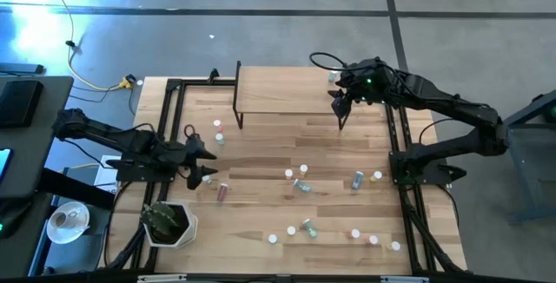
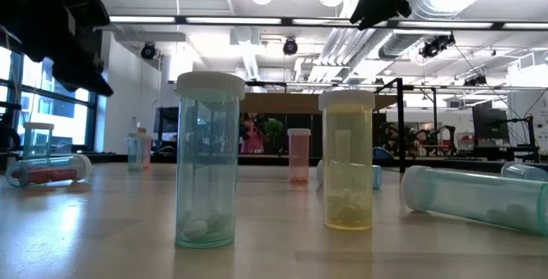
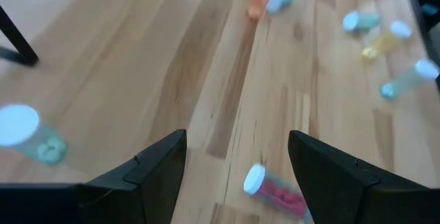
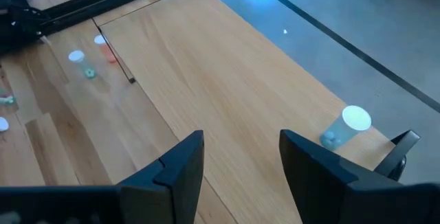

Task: Pick and place medicine bottles onto shelf by color
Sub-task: Put the green pill bottle on the shelf

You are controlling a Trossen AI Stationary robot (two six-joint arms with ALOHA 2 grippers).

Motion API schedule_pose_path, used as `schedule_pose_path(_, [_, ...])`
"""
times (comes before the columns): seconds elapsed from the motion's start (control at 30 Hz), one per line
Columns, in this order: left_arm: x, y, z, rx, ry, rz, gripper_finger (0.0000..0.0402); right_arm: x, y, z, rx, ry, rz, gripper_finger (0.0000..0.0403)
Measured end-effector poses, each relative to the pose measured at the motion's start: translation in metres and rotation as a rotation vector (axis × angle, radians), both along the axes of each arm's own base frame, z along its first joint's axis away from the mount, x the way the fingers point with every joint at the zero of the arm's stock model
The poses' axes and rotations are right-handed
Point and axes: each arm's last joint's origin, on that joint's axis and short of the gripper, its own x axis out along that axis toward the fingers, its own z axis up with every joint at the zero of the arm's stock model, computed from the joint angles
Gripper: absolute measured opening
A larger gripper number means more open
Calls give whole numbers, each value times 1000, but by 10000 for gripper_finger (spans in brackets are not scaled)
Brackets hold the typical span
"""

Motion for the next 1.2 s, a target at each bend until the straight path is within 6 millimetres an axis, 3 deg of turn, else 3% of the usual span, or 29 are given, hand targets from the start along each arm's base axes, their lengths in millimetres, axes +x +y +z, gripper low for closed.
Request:
schedule_pose_path(0.13, [4,-1,-2,27,41,-23,243,0,0,0,0,0,0,181])
schedule_pose_path(0.3, [10,-2,27,52,51,-46,243,0,0,0,0,1,0,181])
schedule_pose_path(0.47, [6,-2,43,1,207,2,243,-1,0,-1,7,16,1,181])
schedule_pose_path(0.67, [11,-6,34,-78,356,2,243,-1,1,-2,9,23,1,181])
schedule_pose_path(1.2, [30,-22,7,-58,591,-13,243,-1,0,-2,9,23,1,181])
